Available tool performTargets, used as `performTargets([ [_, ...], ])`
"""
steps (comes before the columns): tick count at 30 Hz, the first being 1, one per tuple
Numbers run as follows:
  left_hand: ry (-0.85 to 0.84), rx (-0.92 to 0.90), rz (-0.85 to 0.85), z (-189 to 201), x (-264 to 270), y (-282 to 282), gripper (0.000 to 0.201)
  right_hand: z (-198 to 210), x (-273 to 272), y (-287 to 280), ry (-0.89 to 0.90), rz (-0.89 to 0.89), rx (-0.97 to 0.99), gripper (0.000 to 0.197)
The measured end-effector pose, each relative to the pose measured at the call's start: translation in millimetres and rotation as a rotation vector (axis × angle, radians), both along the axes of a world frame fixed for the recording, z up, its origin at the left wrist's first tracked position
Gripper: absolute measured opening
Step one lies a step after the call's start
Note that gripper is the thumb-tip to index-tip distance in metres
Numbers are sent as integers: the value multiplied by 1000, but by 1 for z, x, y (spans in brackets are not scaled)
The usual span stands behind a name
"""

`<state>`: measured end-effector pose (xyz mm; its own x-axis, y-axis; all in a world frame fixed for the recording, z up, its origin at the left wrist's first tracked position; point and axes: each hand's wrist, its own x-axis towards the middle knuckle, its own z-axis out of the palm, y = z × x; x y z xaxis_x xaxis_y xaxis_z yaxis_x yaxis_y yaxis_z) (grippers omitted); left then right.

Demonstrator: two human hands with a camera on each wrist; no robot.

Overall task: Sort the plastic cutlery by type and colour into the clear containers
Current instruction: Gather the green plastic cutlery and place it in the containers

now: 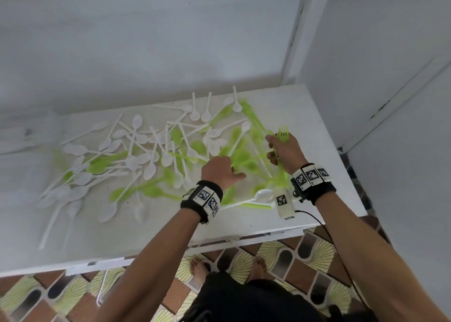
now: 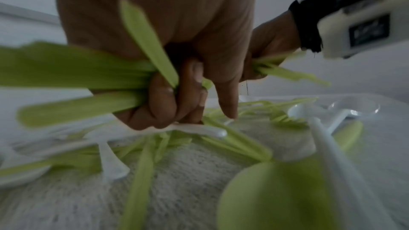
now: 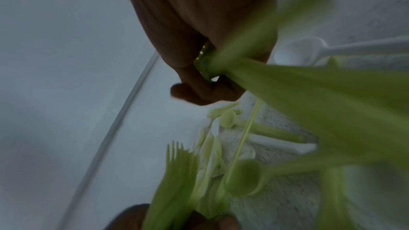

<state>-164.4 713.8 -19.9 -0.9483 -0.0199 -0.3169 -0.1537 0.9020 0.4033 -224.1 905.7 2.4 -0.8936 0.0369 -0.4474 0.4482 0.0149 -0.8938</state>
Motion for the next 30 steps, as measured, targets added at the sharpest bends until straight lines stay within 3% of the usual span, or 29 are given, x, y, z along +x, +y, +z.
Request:
performTargets([
  [4, 4, -60, -26, -2, 0, 7, 30, -2, -5, 23, -114, -48, -60, 10],
  [7, -20, 37, 28, 0, -3, -4, 27, 1, -4, 40, -146, -50, -52, 10],
  [9, -31, 99, 70, 4, -5, -14, 30, 3, -1, 46, -95, -14, 55, 12],
  [12, -37, 197, 105, 13, -5, -22, 36, 4, 8, 46, 122, 247, 406, 16],
  [14, -41, 281, 152, 18, -6, -24, 38, 3, 19, 39, 293, 607, 644, 20],
  [17, -24, 358, 240, 19, -6, -27, 41, -3, 34, 23, 323, 973, 858, 37],
  [20, 50, 364, 267, 14, -3, -34, 47, -5, 39, 11, 318, 1079, 1018, 41],
  [25, 210, 421, 359, 4, 3, -46, 55, -8, 40, 3, 328, 1118, 1154, 21],
  [30, 166, 521, 308, 3, -1, -40, 44, -8, 39, -4, 327, 1153, 1163, 23],
])
